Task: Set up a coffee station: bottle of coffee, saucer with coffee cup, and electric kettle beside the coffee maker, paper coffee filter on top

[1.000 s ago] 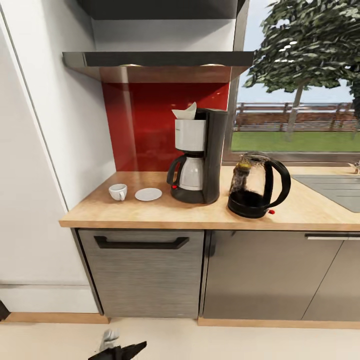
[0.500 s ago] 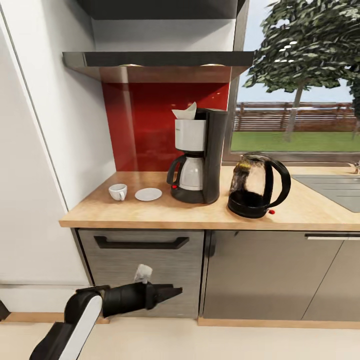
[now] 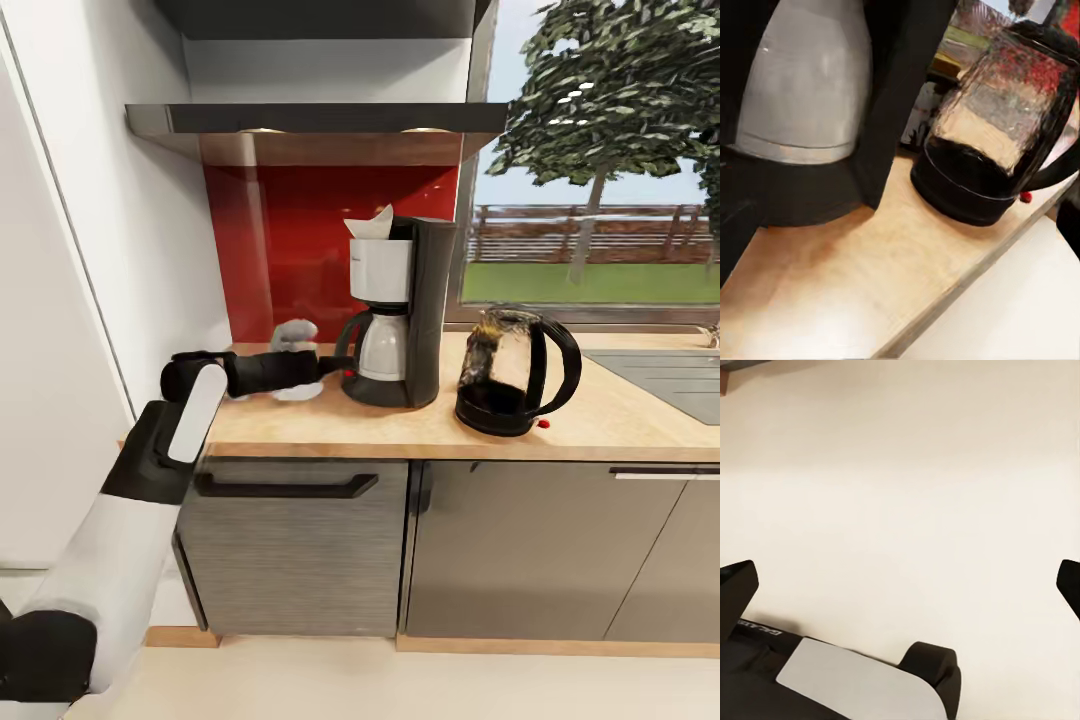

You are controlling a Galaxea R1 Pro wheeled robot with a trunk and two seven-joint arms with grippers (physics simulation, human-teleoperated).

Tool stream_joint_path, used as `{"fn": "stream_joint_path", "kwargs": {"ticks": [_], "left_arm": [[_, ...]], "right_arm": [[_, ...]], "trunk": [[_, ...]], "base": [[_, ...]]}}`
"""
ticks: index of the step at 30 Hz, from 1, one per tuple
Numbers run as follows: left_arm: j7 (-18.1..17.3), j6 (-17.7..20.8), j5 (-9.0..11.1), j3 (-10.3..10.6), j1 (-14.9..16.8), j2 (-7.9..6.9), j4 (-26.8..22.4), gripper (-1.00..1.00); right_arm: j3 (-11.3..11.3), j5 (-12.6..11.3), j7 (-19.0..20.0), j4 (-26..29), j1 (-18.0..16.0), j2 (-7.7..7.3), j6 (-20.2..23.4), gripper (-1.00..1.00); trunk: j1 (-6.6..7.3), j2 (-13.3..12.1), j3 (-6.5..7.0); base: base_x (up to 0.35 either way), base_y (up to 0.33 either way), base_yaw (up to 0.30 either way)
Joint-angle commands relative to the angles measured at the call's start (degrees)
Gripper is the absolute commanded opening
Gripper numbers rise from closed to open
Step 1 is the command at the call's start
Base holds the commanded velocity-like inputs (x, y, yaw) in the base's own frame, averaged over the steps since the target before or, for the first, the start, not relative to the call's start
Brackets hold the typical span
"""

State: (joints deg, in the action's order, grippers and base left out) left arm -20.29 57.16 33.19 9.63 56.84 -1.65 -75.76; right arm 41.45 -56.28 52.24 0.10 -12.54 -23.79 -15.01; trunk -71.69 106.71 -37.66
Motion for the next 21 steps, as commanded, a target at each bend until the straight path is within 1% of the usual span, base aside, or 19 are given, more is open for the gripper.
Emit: {"fn": "stream_joint_path", "kwargs": {"ticks": [1,3,4,6,7,8,10,11,12,14,15,16,17,18,19,20,21], "left_arm": [[1.61,0.13,-0.35,0.04,2.57,0.05,1.72,1.00],[5.69,0.13,-0.34,0.02,6.83,0.15,4.85,1.00],[10.87,0.14,-0.32,-0.26,11.99,0.24,8.66,1.00],[13.09,0.14,-0.31,-0.87,14.43,0.27,10.59,1.00],[14.54,0.14,-0.31,-1.89,16.26,0.29,12.18,1.00],[15.06,0.14,-0.33,-2.50,17.11,0.28,12.96,1.00],[16.28,0.11,-0.39,-4.25,20.40,0.21,15.98,1.00],[16.45,0.10,-0.43,-4.50,21.21,0.20,16.72,1.00],[16.71,0.05,-0.53,-4.85,22.79,0.18,18.20,1.00],[16.89,0.02,-0.63,-5.08,24.32,0.17,19.68,1.00],[17.04,-0.02,-0.74,-5.23,25.87,0.17,21.39,1.00],[17.19,-0.04,-0.85,-5.29,26.66,0.16,22.38,1.00],[18.64,-0.07,-1.30,-5.31,28.23,0.19,24.82,1.00],[20.22,-0.08,-1.65,-5.32,29.01,0.22,26.18,1.00],[25.38,-0.05,-2.33,-5.32,30.38,0.29,28.92,1.00],[31.27,0.04,-2.68,-5.32,31.35,0.38,31.17,1.00],[35.72,0.11,-2.84,-5.32,31.97,0.67,33.13,1.00]], "right_arm": [[0.47,-0.26,0.05,-0.01,-0.03,0.00,-0.36,1.00],[0.47,-0.25,-0.01,-0.01,-0.03,0.02,-0.36,1.00],[0.47,-0.24,-0.07,-0.01,-0.03,0.03,-0.37,1.00],[0.47,-0.24,-0.09,0.01,-0.03,0.01,-0.37,1.00],[0.47,-0.24,-0.10,0.02,-0.03,0.01,-0.37,1.00],[0.47,-0.24,-0.11,0.01,-0.03,0.00,-0.37,1.00],[0.47,-0.24,-0.12,0.03,-0.03,0.02,-0.37,1.00],[0.47,-0.24,-0.14,0.02,-0.03,0.03,-0.37,1.00],[0.47,-0.24,-0.16,0.01,-0.03,0.04,-0.37,1.00],[0.47,-0.24,-0.16,0.00,-0.03,0.02,-0.37,1.00],[0.47,-0.24,-0.18,0.00,-0.03,0.02,-0.39,1.00],[0.47,-0.24,-0.18,0.00,-0.03,0.00,-0.38,1.00],[0.47,-0.24,-0.18,-0.01,-0.03,0.00,-0.38,1.00],[0.47,-0.24,-0.19,-0.01,-0.03,-0.01,-0.38,1.00],[0.47,-0.24,-0.17,0.01,-0.03,-0.01,-0.38,1.00],[0.47,-0.24,-0.18,0.03,-0.03,-0.02,-0.37,1.00],[0.47,-0.24,-0.19,0.02,-0.03,-0.02,-0.37,1.00]], "trunk": [[0.00,0.03,-0.08],[0.00,0.03,-0.08],[0.00,0.03,-0.08],[0.00,0.03,-0.08],[0.00,0.03,-0.08],[0.00,0.03,-0.08],[0.00,0.03,-0.08],[0.00,0.03,-0.08],[0.00,0.03,-0.08],[0.00,0.03,-0.08],[0.00,0.03,-0.08],[0.00,0.03,-0.08],[0.00,0.03,-0.08],[0.00,0.03,-0.08],[0.00,0.03,-0.08],[0.00,0.03,-0.08],[0.00,0.03,-0.08]], "base": [[0.000,0.000,0.000],[0.000,0.000,0.000],[0.000,0.000,0.000],[0.000,0.000,0.000],[0.000,0.000,0.000],[0.000,0.000,0.000],[0.000,0.000,0.000],[0.000,0.000,0.000],[0.000,0.000,0.000],[0.000,0.000,0.000],[0.000,0.000,0.000],[0.000,0.000,0.000],[0.000,0.000,0.000],[0.000,0.000,0.000],[0.000,0.000,0.000],[0.000,0.000,0.000],[0.000,0.000,0.000]]}}
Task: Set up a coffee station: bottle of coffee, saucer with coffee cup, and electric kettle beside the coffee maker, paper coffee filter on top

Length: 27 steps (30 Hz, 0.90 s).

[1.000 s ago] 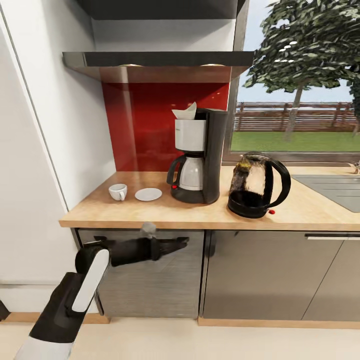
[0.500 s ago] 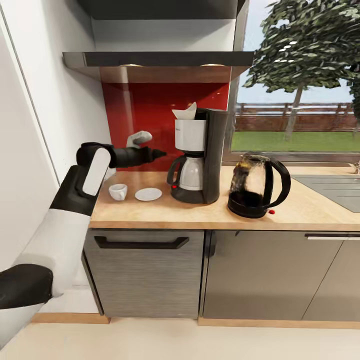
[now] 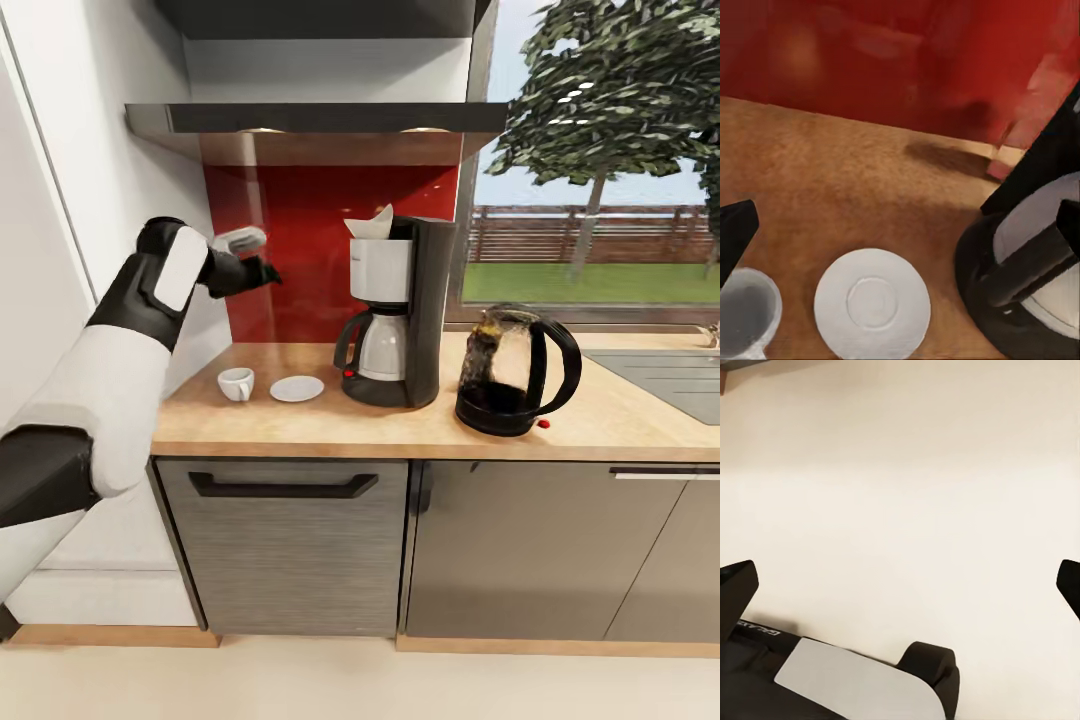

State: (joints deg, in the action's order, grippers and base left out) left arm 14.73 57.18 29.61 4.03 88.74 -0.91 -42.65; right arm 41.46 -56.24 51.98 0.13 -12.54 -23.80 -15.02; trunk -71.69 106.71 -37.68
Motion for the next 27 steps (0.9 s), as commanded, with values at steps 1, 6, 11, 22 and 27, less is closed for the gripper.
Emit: {"fn": "stream_joint_path", "kwargs": {"ticks": [1,6,11,22,27], "left_arm": [[4.60,0.15,0.54,0.34,0.60,0.76,3.80,1.00],[8.46,0.21,0.08,0.40,1.12,2.66,13.32,1.00],[8.76,0.28,0.03,0.37,1.16,2.74,15.13,1.00],[8.85,0.22,0.01,0.24,1.17,2.54,15.37,1.00],[8.84,0.21,0.01,0.14,1.17,2.50,15.32,1.00]], "right_arm": [[0.47,-0.27,0.08,0.02,-0.03,-0.01,-0.36,1.00],[0.47,-0.27,0.06,-0.03,-0.03,-0.01,-0.38,1.00],[0.47,-0.27,0.05,-0.02,-0.04,-0.01,-0.37,1.00],[0.47,-0.27,0.05,-0.01,-0.05,0.02,-0.40,1.00],[0.47,-0.27,0.05,-0.02,-0.03,0.04,-0.40,1.00]], "trunk": [[0.01,0.03,-0.06],[0.01,0.03,-0.06],[0.01,0.03,-0.06],[0.01,0.03,-0.06],[0.01,0.03,-0.06]], "base": [[0.000,0.000,0.000],[0.000,0.000,0.000],[0.000,0.000,0.000],[0.000,0.000,0.000],[0.012,0.000,0.000]]}}
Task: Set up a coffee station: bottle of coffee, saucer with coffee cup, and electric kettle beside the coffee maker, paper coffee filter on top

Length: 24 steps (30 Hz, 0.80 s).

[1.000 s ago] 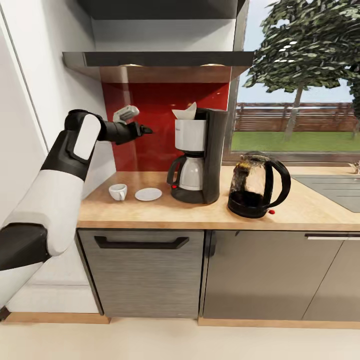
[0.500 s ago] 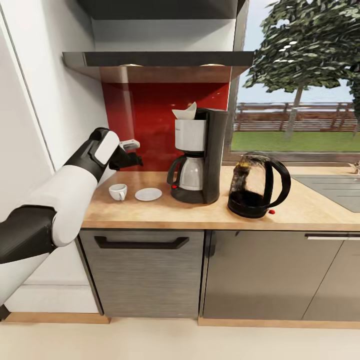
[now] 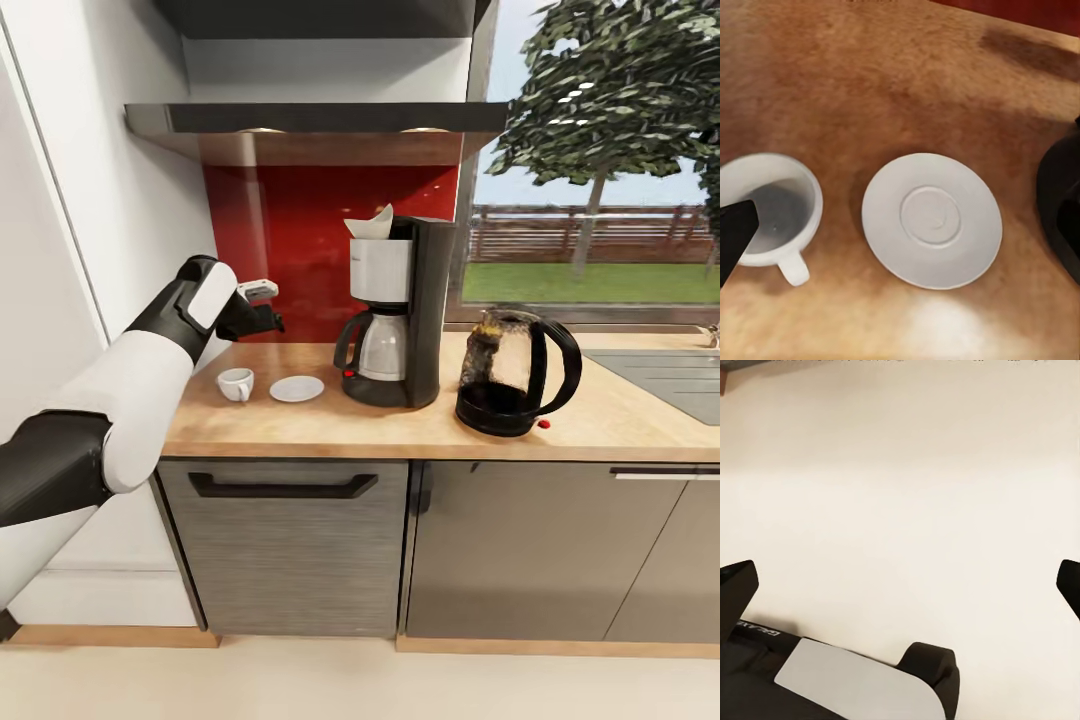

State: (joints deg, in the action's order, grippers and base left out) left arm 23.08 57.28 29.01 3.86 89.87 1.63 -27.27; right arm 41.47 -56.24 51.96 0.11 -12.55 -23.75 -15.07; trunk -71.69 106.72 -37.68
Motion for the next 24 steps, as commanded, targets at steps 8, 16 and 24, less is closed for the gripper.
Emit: {"fn": "stream_joint_path", "kwargs": {"ticks": [8,16,24], "left_arm": [[0.52,0.11,0.61,-0.08,0.04,-0.10,0.32,1.00],[0.56,0.11,0.61,-0.17,0.04,-0.68,4.72,1.00],[0.57,0.08,0.61,-0.17,0.04,-2.22,8.27,1.00]], "right_arm": [[0.50,-0.28,0.07,-0.01,-0.02,0.01,-0.39,1.00],[0.65,-0.21,-2.07,-0.23,-0.02,0.12,-8.50,1.00],[0.71,-0.19,-6.42,-0.28,-0.02,0.11,-10.05,1.00]], "trunk": [[0.00,0.03,-0.06],[0.00,0.03,-0.06],[0.00,0.03,-0.06]], "base": [[0.130,0.000,0.000],[0.138,0.000,0.000],[0.014,0.000,0.000]]}}
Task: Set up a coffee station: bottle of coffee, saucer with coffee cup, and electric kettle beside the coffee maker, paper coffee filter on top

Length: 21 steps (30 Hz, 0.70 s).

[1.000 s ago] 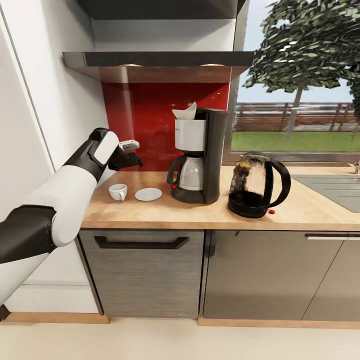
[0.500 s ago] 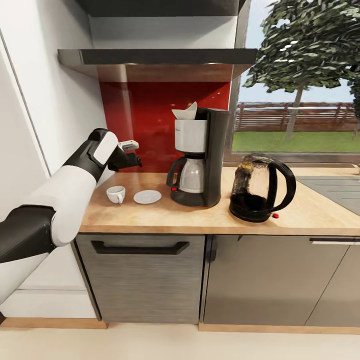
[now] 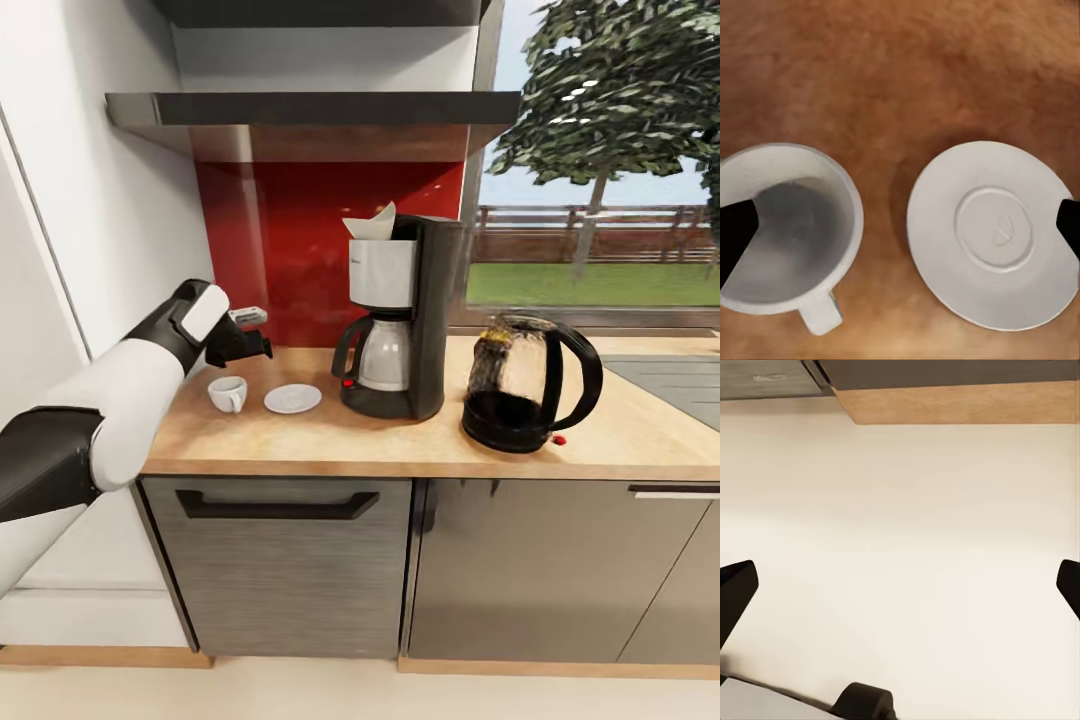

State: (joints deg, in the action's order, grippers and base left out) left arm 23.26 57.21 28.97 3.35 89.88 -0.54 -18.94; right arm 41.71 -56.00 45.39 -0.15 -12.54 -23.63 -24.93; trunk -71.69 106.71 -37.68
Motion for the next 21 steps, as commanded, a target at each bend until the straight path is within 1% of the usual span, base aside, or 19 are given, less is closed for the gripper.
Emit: {"fn": "stream_joint_path", "kwargs": {"ticks": [1,2,3,4,9,21], "left_arm": [[0.39,0.15,0.65,0.34,0.03,-0.57,0.37,1.00],[0.39,0.16,0.65,0.34,0.03,-0.79,0.54,1.00],[0.39,0.18,0.65,0.28,0.03,-1.40,0.97,1.00],[0.39,0.18,0.65,0.28,0.03,-1.47,1.03,1.00],[0.39,0.14,0.65,0.26,0.03,-1.69,2.32,1.00],[0.33,0.16,0.69,0.26,0.03,-1.75,3.16,1.00]], "right_arm": [[0.47,-0.42,-0.05,-0.02,-0.03,0.02,-0.27,1.00],[0.47,-0.42,-0.12,-0.02,-0.03,0.03,-0.31,1.00],[0.50,-0.42,-0.38,-0.02,-0.03,0.08,-0.42,1.00],[0.52,-0.42,-0.49,-0.02,-0.03,0.10,-0.43,1.00],[0.56,-0.42,-1.51,-0.02,-0.03,0.15,-0.47,1.00],[0.57,-0.42,-1.88,-0.02,-0.03,0.25,-0.47,1.00]], "trunk": [[0.01,0.03,-0.06],[0.01,0.03,-0.06],[0.01,0.03,-0.06],[0.01,0.03,-0.06],[0.01,0.03,-0.06],[0.01,0.03,-0.06]], "base": [[0.014,0.000,0.000],[0.041,0.000,0.000],[0.195,0.000,0.000],[0.195,0.000,0.000],[0.111,0.000,0.000],[0.013,0.000,0.000]]}}
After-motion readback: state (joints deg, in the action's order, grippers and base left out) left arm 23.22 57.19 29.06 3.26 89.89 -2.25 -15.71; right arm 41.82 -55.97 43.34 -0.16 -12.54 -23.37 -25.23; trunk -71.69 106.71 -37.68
